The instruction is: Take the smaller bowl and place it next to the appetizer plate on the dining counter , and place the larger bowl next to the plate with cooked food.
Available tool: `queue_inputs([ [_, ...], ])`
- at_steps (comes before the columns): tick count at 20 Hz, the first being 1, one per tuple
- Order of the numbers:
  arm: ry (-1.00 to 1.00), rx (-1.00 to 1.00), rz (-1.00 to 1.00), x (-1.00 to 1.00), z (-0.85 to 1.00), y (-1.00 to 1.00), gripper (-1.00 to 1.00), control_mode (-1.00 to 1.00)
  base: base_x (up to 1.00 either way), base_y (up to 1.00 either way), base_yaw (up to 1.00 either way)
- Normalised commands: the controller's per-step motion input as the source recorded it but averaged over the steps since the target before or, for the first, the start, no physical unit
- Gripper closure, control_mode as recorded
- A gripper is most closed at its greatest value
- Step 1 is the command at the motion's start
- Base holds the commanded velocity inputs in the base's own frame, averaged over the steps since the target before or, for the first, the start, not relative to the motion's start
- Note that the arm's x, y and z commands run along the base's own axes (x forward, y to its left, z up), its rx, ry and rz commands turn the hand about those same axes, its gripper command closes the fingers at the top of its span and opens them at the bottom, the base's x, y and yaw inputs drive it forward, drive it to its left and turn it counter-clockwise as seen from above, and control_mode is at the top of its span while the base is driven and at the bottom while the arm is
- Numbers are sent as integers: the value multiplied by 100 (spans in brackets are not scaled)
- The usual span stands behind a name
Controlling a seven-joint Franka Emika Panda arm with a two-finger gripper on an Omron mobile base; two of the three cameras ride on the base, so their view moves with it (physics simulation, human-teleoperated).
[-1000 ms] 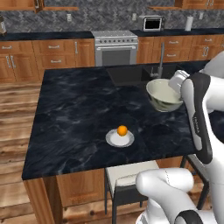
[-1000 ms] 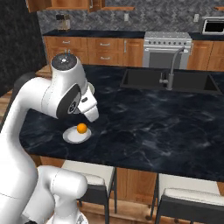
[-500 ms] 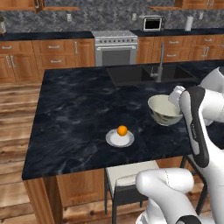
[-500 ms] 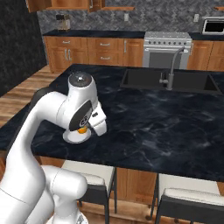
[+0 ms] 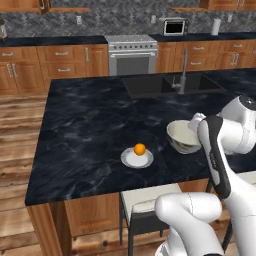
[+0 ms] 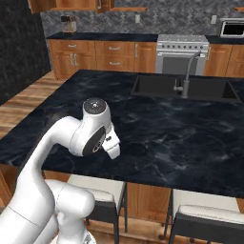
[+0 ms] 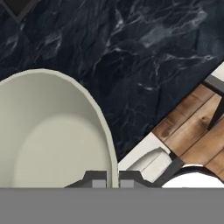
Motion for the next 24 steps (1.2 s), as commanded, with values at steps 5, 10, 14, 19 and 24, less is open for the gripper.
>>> queue_inputs([
  [5, 3, 0, 0, 22, -47, -3, 100, -100, 0, 0, 0],
  [10, 1, 0, 0, 27, -47, 0, 100, -100, 0, 0, 0],
  [14, 0, 0, 0, 29, -43, 0, 100, -100, 0, 0, 0],
  [19, 0, 0, 0, 30, -38, -1, 100, -100, 0, 0, 0],
  [24, 0, 0, 0, 36, -30, -2, 100, -100, 0, 0, 0],
])
